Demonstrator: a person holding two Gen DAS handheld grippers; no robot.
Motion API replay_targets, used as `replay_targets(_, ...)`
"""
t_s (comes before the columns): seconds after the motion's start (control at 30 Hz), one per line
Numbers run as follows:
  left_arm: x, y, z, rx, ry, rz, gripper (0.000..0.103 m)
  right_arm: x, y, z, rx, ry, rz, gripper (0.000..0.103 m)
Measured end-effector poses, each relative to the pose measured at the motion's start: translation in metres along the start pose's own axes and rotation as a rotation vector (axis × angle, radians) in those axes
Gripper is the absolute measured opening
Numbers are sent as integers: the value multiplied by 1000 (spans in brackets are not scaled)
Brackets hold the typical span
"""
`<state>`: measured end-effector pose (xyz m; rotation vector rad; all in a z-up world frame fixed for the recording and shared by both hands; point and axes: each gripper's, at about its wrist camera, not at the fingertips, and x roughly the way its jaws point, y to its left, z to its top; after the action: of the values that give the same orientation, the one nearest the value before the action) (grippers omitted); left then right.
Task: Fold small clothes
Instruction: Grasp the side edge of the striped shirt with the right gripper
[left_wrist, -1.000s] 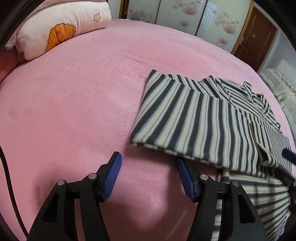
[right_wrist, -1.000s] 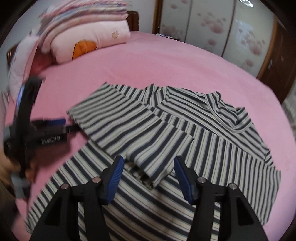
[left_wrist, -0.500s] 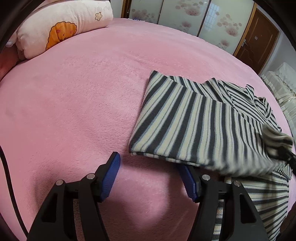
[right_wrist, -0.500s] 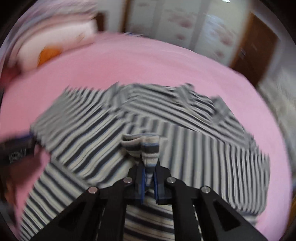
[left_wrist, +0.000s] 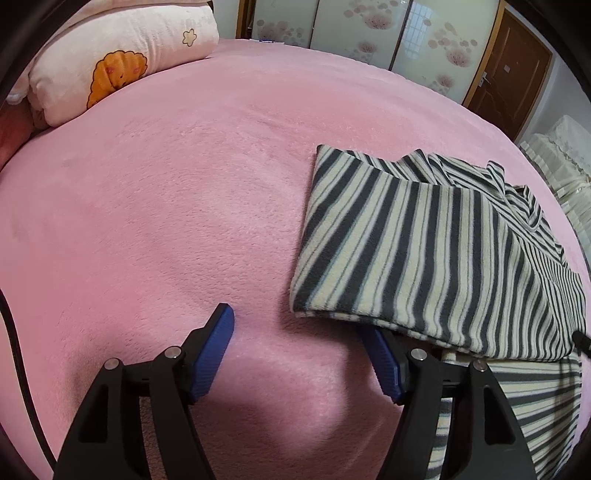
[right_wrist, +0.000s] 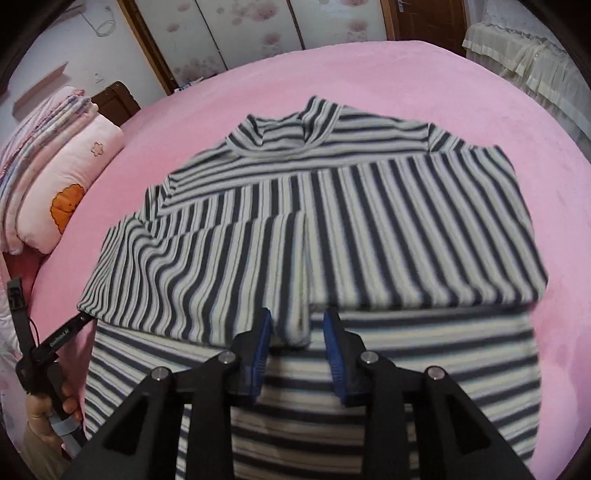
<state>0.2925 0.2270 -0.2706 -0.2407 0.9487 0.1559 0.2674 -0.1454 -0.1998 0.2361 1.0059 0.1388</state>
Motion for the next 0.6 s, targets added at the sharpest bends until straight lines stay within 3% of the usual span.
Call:
replay_targets(0.37, 6, -7, 4, 35, 2, 14, 69, 57, -24, 59, 45, 115, 248, 29)
replay_targets(0.6, 9, -8, 1, 32, -18, 21, 69, 82, -23, 69, 24, 143, 309, 29)
